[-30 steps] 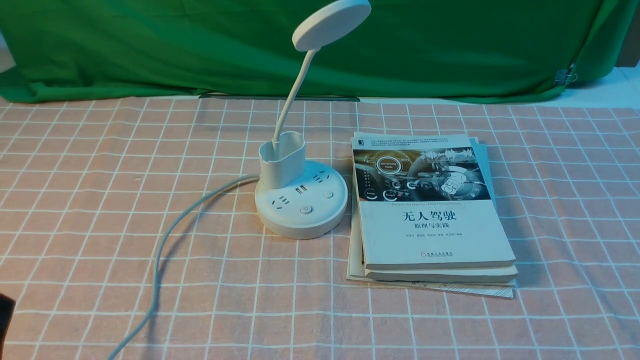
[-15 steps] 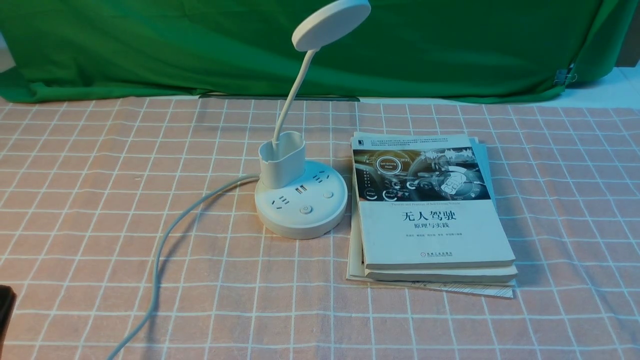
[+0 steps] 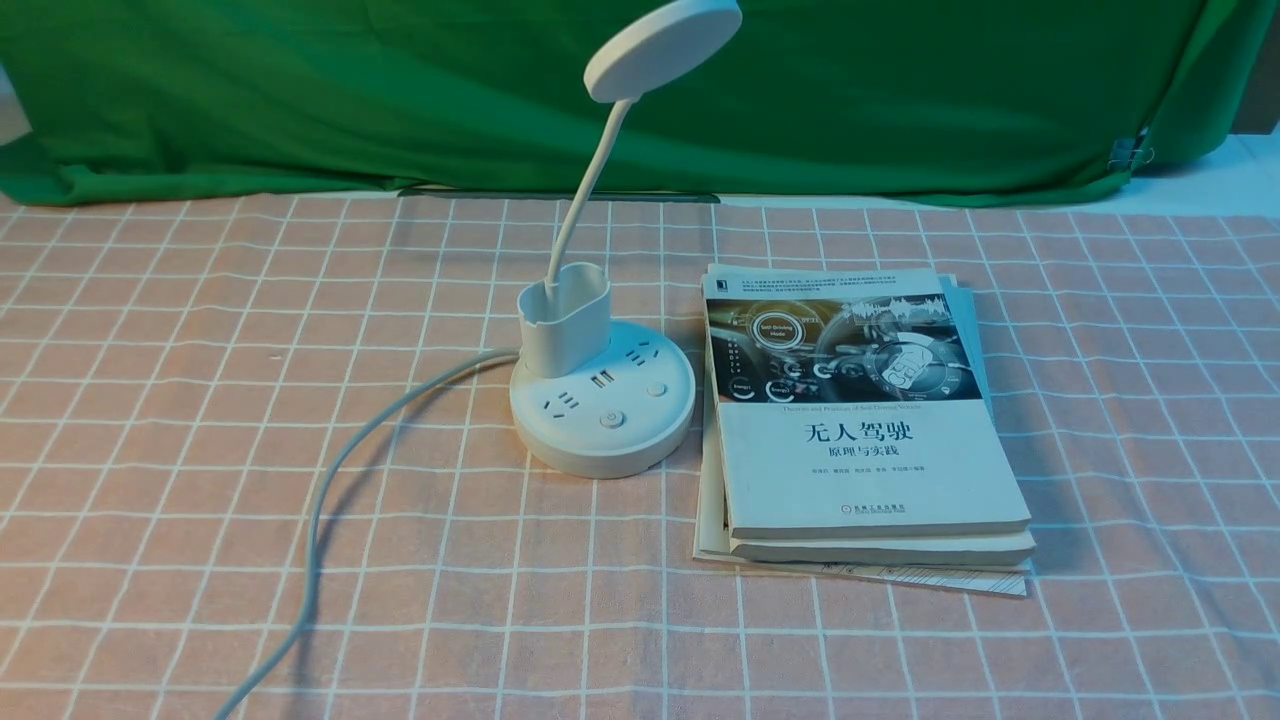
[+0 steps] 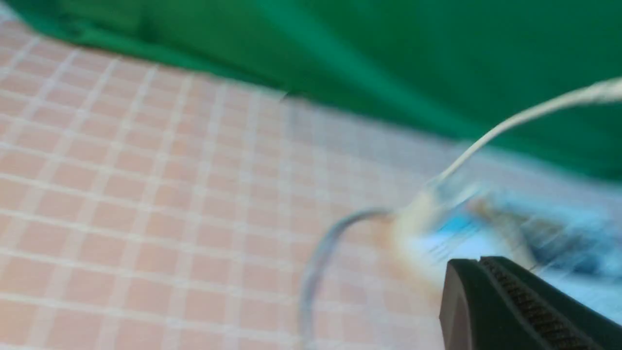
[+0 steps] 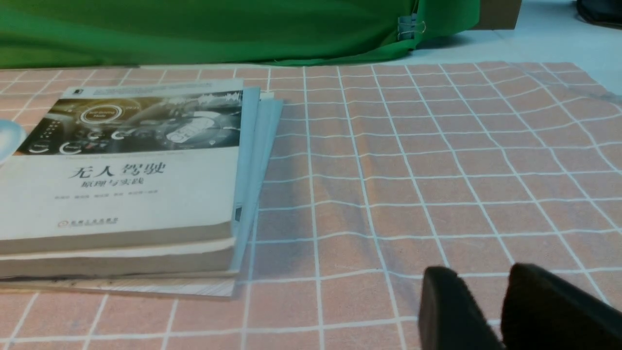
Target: Turn on the table lamp on the pink coffee tablecloth with your hand.
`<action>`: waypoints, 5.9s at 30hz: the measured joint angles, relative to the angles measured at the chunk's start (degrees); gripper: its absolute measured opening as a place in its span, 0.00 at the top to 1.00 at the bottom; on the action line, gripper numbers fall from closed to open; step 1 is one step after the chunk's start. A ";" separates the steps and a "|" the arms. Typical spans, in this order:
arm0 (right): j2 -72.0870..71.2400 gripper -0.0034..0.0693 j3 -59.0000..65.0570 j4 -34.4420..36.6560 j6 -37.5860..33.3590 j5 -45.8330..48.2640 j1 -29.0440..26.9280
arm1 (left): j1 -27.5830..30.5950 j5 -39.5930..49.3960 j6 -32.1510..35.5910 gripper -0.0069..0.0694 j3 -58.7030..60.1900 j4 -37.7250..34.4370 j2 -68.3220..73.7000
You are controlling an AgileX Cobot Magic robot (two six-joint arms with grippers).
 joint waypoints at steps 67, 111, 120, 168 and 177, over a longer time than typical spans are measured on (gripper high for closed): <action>0.00 0.63 0.00 0.00 -0.01 -0.02 0.00 | -31.41 -12.19 16.64 0.88 -47.47 -0.04 91.42; 0.00 0.63 0.00 0.00 -0.01 -0.02 0.00 | -31.41 2.25 6.80 0.88 -38.01 6.77 63.77; 0.00 0.63 0.00 0.00 -0.01 -0.02 0.00 | -31.41 -2.91 0.70 0.88 -13.65 6.77 40.49; 0.00 0.63 0.00 0.00 -0.01 -0.02 0.00 | 5.85 -44.31 -5.67 0.88 42.83 10.08 -29.26; 0.00 0.63 0.00 0.00 -0.01 -0.02 0.00 | 6.41 -37.30 -5.93 0.88 42.90 9.77 -29.59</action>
